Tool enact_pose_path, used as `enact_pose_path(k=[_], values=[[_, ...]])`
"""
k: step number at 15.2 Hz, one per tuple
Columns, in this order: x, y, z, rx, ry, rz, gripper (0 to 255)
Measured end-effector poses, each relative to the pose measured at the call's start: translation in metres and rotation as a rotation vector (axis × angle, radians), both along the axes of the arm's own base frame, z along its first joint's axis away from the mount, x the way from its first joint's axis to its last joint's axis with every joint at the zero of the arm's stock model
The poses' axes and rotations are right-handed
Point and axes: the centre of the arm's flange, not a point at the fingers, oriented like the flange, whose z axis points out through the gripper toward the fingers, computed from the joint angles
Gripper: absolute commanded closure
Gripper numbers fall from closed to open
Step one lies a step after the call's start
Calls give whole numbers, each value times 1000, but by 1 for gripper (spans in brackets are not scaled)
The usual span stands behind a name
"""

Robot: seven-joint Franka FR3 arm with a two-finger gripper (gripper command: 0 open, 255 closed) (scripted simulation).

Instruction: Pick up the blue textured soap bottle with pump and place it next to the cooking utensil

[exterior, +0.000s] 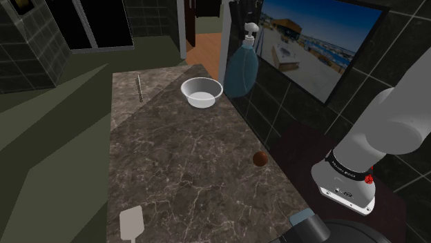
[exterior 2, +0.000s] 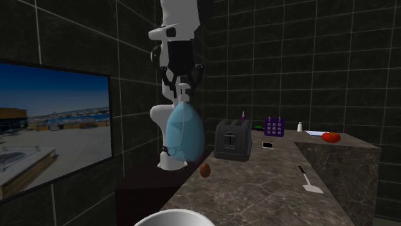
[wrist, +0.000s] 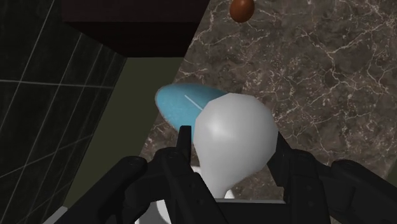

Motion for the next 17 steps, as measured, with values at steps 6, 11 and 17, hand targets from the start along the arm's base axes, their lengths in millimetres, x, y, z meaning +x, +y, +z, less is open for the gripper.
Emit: enact_pose_path(k=[6, 11, 17], values=[[0, 0, 32, 0, 0, 0, 255], [1, 0, 59, 0, 0, 0, 255], [0, 0, 90, 0, 0, 0, 255]])
